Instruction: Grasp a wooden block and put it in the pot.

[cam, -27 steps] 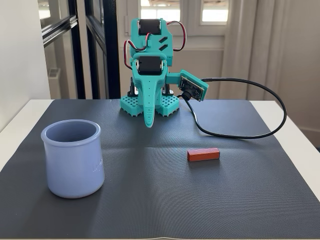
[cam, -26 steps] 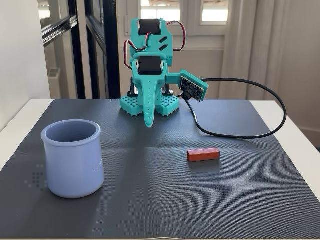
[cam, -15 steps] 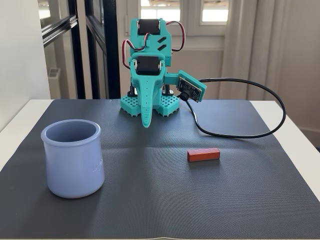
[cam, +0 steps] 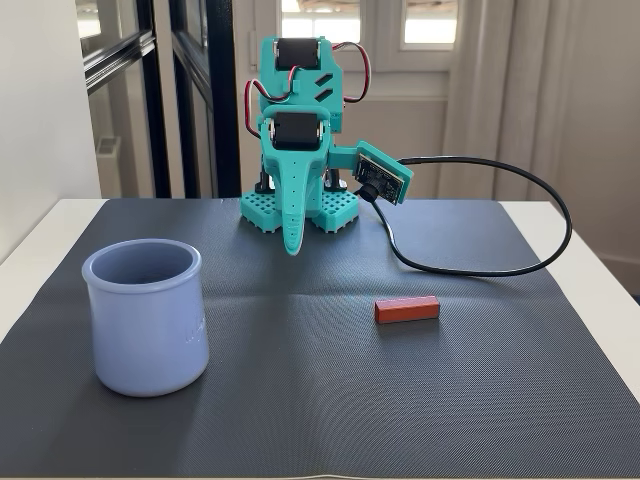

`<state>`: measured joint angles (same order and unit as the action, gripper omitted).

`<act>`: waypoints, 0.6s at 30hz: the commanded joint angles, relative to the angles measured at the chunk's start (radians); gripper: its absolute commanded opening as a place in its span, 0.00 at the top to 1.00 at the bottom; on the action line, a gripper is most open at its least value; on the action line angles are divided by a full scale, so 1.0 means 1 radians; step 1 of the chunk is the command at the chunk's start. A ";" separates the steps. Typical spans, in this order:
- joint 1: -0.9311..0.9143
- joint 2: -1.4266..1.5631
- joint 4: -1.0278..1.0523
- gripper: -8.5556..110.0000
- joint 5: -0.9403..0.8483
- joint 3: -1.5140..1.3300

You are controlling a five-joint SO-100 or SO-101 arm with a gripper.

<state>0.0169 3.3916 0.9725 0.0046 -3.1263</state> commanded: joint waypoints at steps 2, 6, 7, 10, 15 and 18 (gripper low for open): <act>0.000 0.005 -0.015 0.93 -0.006 0.008; 0.005 -0.005 -0.015 0.93 -0.006 0.011; 0.006 -0.005 -0.015 0.93 -0.006 0.012; 0.052 -0.020 0.000 0.93 -0.008 0.044; 0.118 -0.206 0.003 0.92 -0.008 0.169; 0.170 -0.388 0.003 0.93 -0.008 0.265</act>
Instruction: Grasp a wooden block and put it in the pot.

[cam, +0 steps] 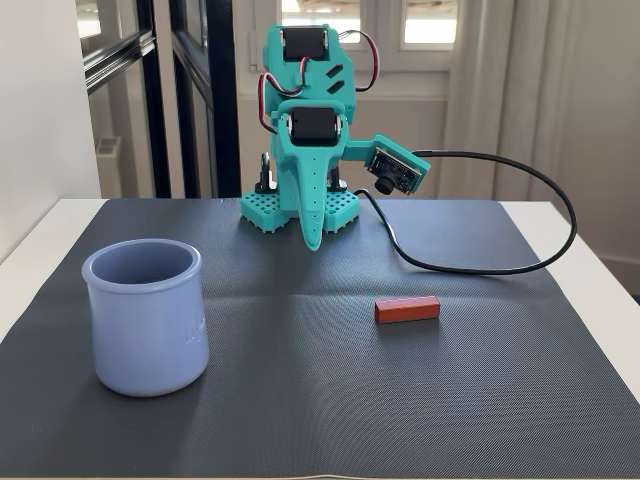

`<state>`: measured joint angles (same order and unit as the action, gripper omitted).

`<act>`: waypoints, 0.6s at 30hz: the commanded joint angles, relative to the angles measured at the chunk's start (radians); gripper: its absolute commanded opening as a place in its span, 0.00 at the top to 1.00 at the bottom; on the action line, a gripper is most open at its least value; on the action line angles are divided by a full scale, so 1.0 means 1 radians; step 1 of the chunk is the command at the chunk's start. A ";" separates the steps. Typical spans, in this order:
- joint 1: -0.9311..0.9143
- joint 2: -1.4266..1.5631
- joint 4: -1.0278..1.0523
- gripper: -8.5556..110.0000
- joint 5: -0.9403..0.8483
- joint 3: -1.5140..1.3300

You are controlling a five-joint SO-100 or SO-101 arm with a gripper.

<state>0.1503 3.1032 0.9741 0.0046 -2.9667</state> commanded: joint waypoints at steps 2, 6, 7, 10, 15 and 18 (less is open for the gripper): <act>0.084 -0.221 0.002 0.92 -0.008 0.161; 0.183 -0.426 0.002 0.92 0.000 0.268; 0.210 -0.472 0.002 0.92 0.002 0.298; 0.284 -0.606 0.002 0.92 0.011 0.387; 0.388 -0.815 0.002 0.92 0.104 0.492; 0.430 -0.930 -0.005 0.92 0.153 0.535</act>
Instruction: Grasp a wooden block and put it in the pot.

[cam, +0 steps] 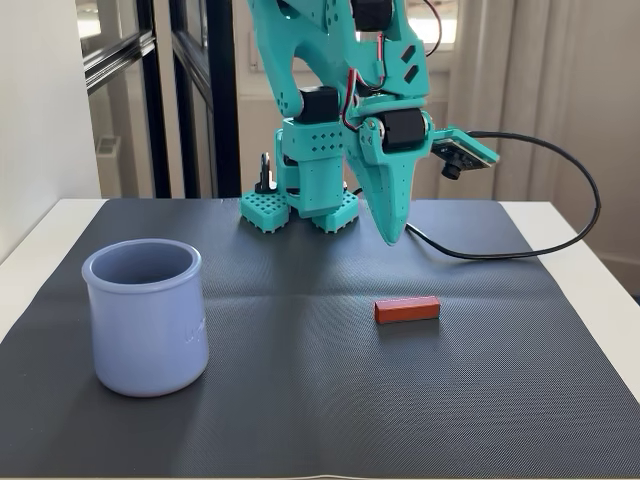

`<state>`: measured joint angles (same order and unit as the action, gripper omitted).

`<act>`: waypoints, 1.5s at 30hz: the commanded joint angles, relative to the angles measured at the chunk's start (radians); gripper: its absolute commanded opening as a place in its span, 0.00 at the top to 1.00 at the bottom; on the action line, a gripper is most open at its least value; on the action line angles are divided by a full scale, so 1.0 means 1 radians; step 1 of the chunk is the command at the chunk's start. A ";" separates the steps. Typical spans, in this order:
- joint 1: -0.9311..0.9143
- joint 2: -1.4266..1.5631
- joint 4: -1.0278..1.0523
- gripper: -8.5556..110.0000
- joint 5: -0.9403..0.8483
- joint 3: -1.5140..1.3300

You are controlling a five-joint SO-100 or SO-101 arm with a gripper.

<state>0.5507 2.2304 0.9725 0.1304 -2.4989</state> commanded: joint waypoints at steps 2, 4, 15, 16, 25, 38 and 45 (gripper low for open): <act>0.043 -0.127 -0.008 0.92 0.063 0.107; 0.048 -0.193 -0.006 0.92 0.072 0.164; 0.014 -0.497 -0.008 0.92 0.192 0.419; -0.003 -0.511 -0.005 0.92 0.209 0.422; -0.069 -0.551 0.002 0.89 0.256 0.420; -0.060 -0.554 -0.008 0.82 0.313 0.387; -0.058 -0.591 -0.009 0.83 0.311 0.393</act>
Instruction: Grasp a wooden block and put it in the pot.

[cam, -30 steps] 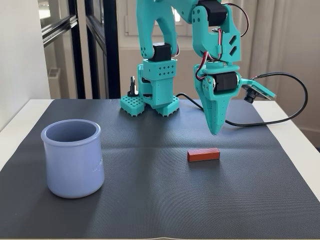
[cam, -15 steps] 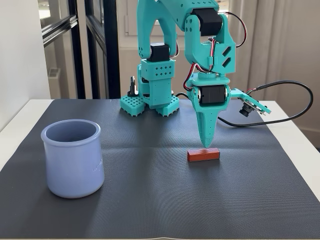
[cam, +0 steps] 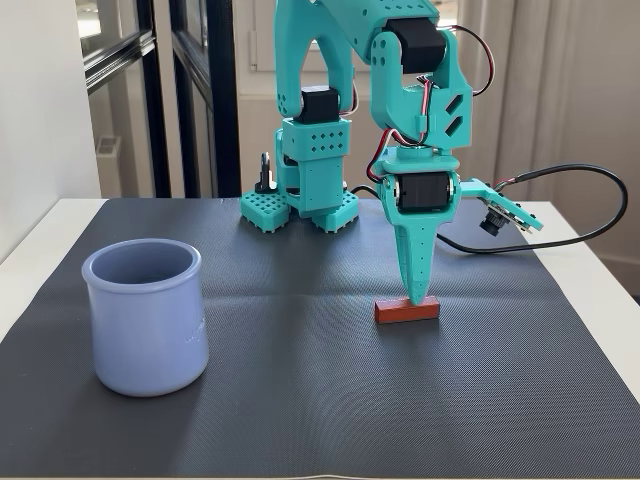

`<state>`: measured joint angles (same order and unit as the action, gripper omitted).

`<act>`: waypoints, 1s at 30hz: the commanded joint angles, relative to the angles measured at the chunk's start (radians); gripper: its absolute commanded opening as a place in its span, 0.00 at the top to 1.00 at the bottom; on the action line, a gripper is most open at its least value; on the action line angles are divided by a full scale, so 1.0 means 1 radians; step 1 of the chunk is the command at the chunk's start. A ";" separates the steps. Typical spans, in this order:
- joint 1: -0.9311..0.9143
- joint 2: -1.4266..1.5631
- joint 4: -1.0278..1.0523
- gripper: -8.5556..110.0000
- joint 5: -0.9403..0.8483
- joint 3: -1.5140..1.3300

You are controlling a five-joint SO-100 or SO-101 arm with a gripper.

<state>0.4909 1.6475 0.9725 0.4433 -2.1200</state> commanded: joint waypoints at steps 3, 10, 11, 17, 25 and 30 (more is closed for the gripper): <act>0.002 -0.060 -0.029 0.83 -0.008 0.041; 0.005 -0.100 -0.026 0.83 -0.009 0.077; 0.005 -0.100 -0.026 0.83 -0.011 0.077; 0.003 -0.100 -0.026 0.90 -0.009 0.069; 0.000 -0.081 -0.026 0.92 -0.014 0.078; -0.020 0.084 0.015 0.92 -0.021 0.086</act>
<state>0.4893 1.6460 0.9756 0.4264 -2.0755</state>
